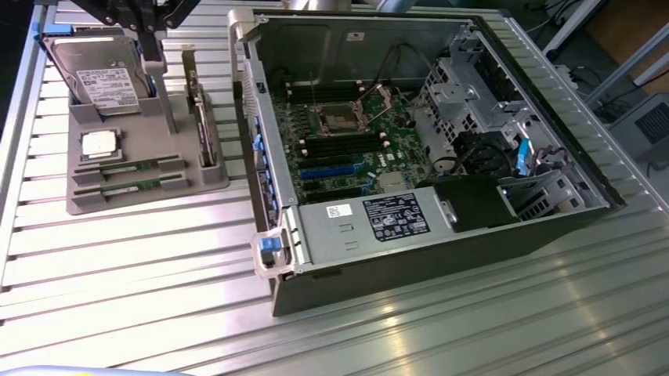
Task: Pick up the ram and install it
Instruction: 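Reach for the ram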
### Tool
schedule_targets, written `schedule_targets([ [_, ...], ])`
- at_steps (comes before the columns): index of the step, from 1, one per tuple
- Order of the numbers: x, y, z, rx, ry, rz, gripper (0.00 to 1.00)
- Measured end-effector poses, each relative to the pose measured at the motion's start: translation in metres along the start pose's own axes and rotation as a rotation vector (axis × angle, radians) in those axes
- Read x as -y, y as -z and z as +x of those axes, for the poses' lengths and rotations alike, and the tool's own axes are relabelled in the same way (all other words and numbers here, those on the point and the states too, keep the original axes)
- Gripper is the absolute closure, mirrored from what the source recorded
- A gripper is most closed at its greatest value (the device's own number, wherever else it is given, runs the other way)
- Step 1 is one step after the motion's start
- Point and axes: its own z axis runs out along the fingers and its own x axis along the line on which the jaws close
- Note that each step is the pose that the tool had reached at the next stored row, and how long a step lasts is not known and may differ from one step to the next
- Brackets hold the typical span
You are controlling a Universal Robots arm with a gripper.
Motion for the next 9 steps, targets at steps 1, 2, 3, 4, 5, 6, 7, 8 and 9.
schedule_targets([
  [1, 0.0001, 0.0, 0.0005, 0.0001, 0.0, 0.0, 0.9],
  [2, 0.0001, 0.0, 0.0013, 0.0, 0.0, 0.0, 0.9],
  [3, 0.0001, 0.0001, 0.0021, 0.0, 0.0, 0.0, 0.9],
  [4, 0.0002, 0.0001, 0.0028, 0.0, 0.0, 0.0, 0.9],
  [5, 0.0003, 0.0001, 0.0036, 0.0, 0.0, 0.0, 0.9],
  [6, 0.0003, 0.0001, 0.0043, 0.0001, 0.0, -0.0001, 0.9],
  [7, 0.0004, 0.0001, 0.0051, 0.0, 0.0, -0.0001, 0.9],
  [8, 0.0004, 0.0001, 0.0051, 0.0, 0.0, -0.0001, 0.9],
  [9, 0.0004, 0.0001, 0.0051, 0.0, 0.0, -0.0001, 0.9],
])
